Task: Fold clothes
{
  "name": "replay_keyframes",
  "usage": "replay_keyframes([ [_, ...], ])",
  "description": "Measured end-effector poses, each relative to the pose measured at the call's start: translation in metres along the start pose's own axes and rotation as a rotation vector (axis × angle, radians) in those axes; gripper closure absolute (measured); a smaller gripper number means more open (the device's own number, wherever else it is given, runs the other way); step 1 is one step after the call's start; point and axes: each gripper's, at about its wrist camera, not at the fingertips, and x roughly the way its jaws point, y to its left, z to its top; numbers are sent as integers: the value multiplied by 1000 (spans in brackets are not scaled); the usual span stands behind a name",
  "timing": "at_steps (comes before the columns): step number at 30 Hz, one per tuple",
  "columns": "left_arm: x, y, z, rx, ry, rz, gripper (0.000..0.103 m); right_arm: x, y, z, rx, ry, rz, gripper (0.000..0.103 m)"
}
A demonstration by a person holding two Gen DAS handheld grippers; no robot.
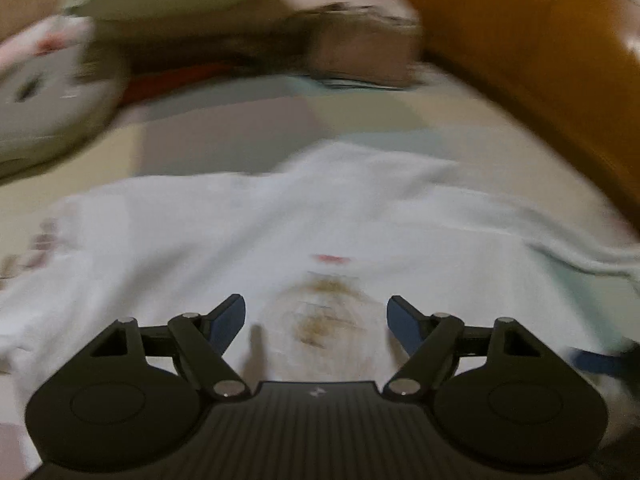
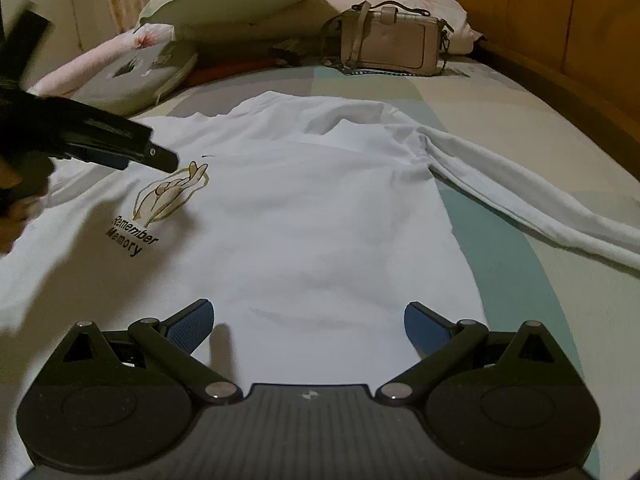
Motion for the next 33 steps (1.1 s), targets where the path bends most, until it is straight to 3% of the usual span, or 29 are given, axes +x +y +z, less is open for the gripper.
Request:
replay_keyframes([
  [3,4,-24,-6,-7,74,-175,24,-4,-2,-2,0,5,1,0],
  [5,16,-32,-10,-15,100,-230,24,-6,-4,-4,-2,7,6,0],
  [8,41,-31,-7,-36,101,-182,24,-9,-7,-8,-9,9,14,0],
  [10,51,-22,3,-60,51,-173,24,-10,-8,-10,-18,9,17,0],
  [14,66,-18,25,-62,14,-26,26,-10,-8,-9,-19,3,20,0],
  [16,64,-14,28,-74,15,-15,26,-10,-8,-8,-14,-1,22,0],
  [21,30,-20,7,0,3,-57,24,-10,-7,-6,0,-12,29,0],
  [28,-35,17,-33,106,-9,68,21,-19,-3,-2,27,-133,53,0],
  [33,-55,67,-67,75,3,98,21,-18,6,1,-26,-206,26,0],
])
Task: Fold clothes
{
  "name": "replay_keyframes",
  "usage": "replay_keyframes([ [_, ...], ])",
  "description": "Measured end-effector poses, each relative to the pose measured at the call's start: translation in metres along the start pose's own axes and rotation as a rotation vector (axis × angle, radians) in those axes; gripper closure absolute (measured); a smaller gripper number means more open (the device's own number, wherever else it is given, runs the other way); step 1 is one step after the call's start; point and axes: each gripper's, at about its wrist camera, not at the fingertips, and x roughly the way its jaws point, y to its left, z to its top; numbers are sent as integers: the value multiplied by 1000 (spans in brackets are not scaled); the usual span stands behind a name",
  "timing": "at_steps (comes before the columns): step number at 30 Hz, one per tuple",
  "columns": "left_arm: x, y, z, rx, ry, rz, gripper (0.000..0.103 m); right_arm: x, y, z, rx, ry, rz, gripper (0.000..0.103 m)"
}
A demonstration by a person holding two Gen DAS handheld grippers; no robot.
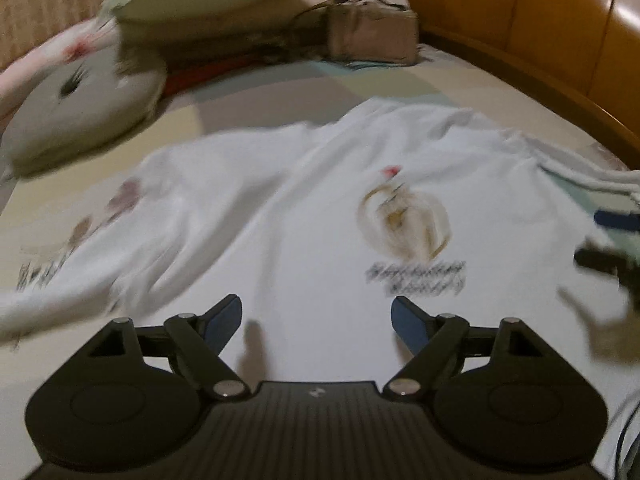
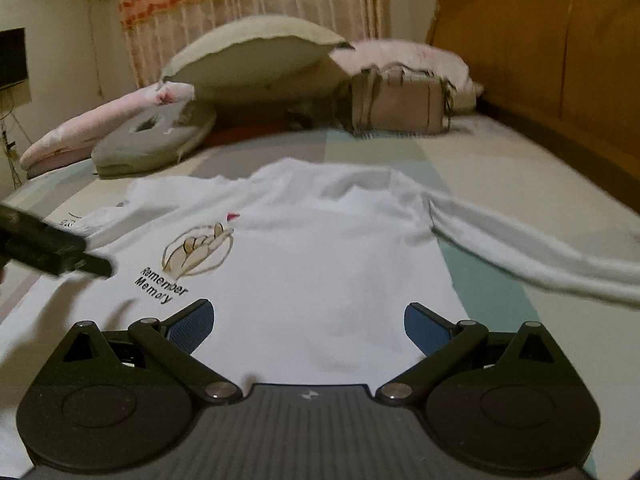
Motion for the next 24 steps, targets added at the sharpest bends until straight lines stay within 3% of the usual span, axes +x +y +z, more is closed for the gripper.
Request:
replay_keyframes([
  [3,4,22,-12,-41,2,-40,21,19,1,14,41,53,-11,0],
  [7,21,41,-12,-98,-26,-90,21,58,9,35,13,86,75,0],
  [11,27,61,-12,-163,-70,-99,19,90,4,35,-20,158,24,0],
  [15,25,82,-18,-195,-96,-10,19,79,-16,25,-24,149,-74,0],
  [20,10,76,-16,-201,-94,21,20,66,-20,28,23,200,-151,0],
  [24,-13,48,-19,-120,-157,-103,19,39,8,26,-13,164,-38,0],
])
